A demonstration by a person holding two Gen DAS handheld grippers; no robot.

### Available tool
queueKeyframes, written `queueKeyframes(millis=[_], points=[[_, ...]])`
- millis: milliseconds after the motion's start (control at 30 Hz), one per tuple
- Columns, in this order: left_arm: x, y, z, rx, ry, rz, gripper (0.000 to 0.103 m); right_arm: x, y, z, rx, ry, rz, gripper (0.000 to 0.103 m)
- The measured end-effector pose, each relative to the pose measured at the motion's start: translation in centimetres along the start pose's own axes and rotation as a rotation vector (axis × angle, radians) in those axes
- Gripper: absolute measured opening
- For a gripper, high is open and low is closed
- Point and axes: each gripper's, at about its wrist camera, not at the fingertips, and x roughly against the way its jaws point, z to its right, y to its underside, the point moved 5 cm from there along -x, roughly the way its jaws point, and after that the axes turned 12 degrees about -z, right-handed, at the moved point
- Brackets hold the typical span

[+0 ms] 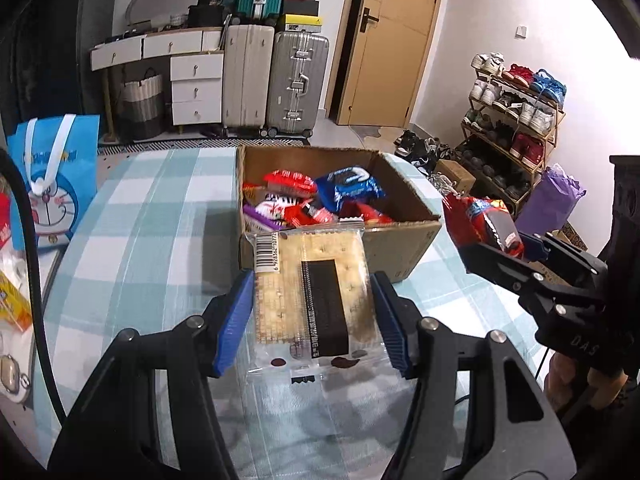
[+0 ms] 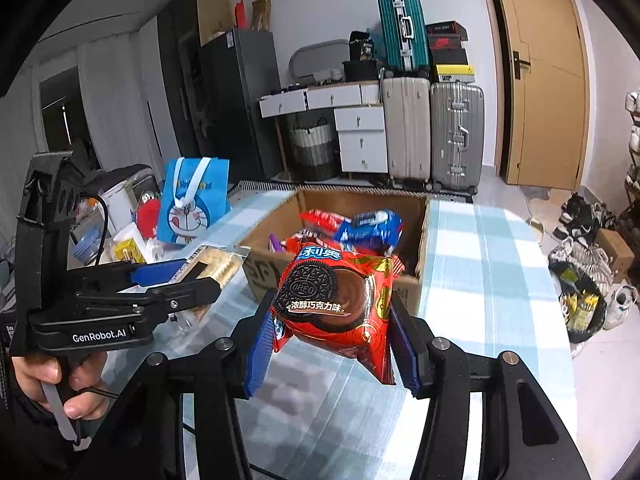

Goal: Organize snacks
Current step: 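Lift the pastry pack and red cookie bag and carry them over the box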

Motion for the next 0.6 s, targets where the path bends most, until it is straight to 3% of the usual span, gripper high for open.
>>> queueKeyframes(millis=[600], points=[[1.5, -3.8, 1.3, -0.043, -0.006, 0.040, 0.056, -0.1, -3.9, 0.4, 0.018, 0.003, 0.048, 0.053]])
